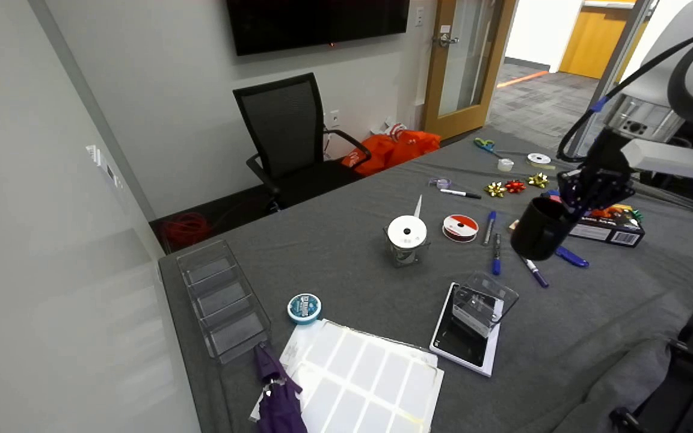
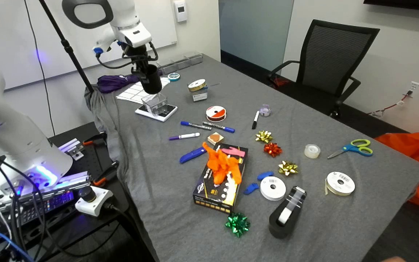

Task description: Move the black cup forward and place the purple marker first then the blue blade cutter

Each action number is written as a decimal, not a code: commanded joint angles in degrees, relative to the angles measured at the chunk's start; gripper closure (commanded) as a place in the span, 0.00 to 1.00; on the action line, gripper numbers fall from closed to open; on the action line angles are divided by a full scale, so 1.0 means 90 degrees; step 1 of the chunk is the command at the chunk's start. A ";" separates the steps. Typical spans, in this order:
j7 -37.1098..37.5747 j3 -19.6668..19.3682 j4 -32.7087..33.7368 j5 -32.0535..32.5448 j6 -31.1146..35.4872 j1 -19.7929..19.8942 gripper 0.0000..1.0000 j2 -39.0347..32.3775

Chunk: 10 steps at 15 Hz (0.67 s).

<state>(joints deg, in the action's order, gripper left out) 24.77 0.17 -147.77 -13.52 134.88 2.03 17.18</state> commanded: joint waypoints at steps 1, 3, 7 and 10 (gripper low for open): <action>0.1111 0.0357 0.1164 -0.0043 -0.0084 0.0011 0.98 -0.0737; 0.1756 0.0451 0.1596 0.0134 -0.0044 0.0042 0.98 -0.1048; 0.2886 0.0314 0.2141 0.0634 0.0279 0.0045 0.98 -0.1924; 0.3309 0.0093 0.2507 0.0826 0.0435 -0.0022 0.98 -0.2567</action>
<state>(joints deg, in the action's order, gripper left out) 51.44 2.50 -129.99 -7.33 137.47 1.93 0.00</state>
